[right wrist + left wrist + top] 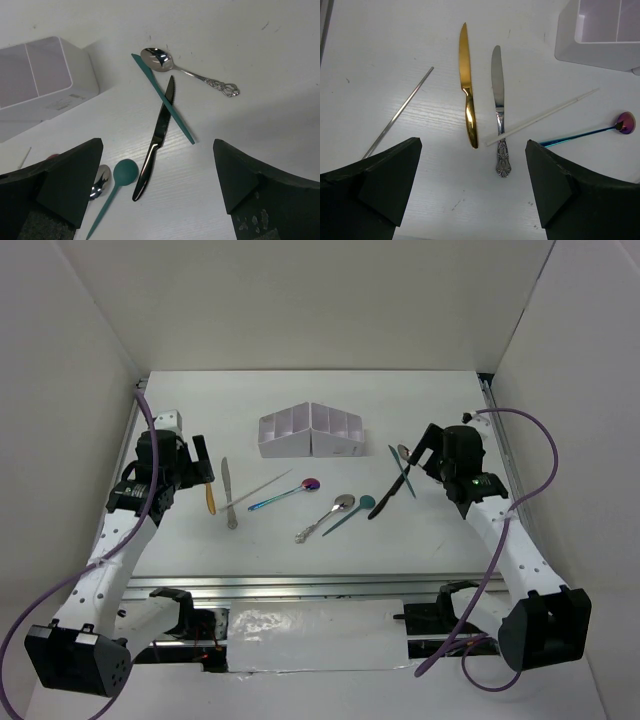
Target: Sort the eating utensils into containers
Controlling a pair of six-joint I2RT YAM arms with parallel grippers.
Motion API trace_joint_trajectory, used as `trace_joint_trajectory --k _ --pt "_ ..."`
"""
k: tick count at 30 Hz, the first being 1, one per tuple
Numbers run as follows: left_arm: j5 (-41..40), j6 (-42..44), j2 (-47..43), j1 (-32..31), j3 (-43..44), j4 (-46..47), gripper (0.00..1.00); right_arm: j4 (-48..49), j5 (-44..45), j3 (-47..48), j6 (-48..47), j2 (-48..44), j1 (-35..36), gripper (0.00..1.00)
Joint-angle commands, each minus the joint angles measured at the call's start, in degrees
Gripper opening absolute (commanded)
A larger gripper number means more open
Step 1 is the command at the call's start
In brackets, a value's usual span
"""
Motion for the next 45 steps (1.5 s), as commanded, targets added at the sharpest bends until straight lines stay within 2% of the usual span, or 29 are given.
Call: trace_joint_trajectory --k 1,7,13,16,17,18,19,24,31,38,45 --pt "-0.9 -0.8 -0.4 -0.2 0.4 1.5 0.99 0.2 0.6 0.6 0.4 -1.6 0.3 1.00" --pt "-1.1 -0.7 -0.6 -0.1 0.2 1.4 0.99 1.7 -2.4 -1.8 -1.8 -4.4 0.4 1.00" --pt "-2.7 -2.1 0.3 -0.1 0.2 0.8 0.99 1.9 -5.8 -2.5 -4.5 -4.2 0.5 0.91" --pt "-2.3 -2.7 1.1 -0.2 0.9 0.0 0.99 -1.6 -7.1 1.1 -5.8 1.2 0.7 0.83" --pt "-2.2 -2.9 1.3 -0.2 1.1 -0.3 0.99 -2.4 -7.2 3.3 -6.1 3.1 0.6 0.75" --pt "-2.3 -3.0 1.4 -0.1 1.2 -0.3 0.99 -3.6 -8.5 4.3 -6.6 7.2 0.5 0.72" --pt "-2.3 -3.0 1.5 -0.2 1.2 -0.4 0.99 -4.3 -8.9 5.4 -7.3 9.1 0.6 0.63" --pt "-2.1 -3.1 1.5 -0.1 1.4 -0.4 0.99 -5.5 -10.3 12.1 -9.8 21.1 0.9 0.47" --pt "-2.0 -3.1 2.1 0.1 1.1 -0.4 0.99 -8.2 -7.1 22.8 -13.0 38.5 1.3 0.46" --pt "-1.6 -3.1 3.0 0.2 1.0 -0.2 0.99 -8.3 -6.4 27.8 -14.8 46.4 1.4 0.47" --pt "-2.6 -2.6 3.4 0.2 1.3 -0.6 0.99 -8.3 -7.9 31.3 -16.9 50.3 1.3 0.47"
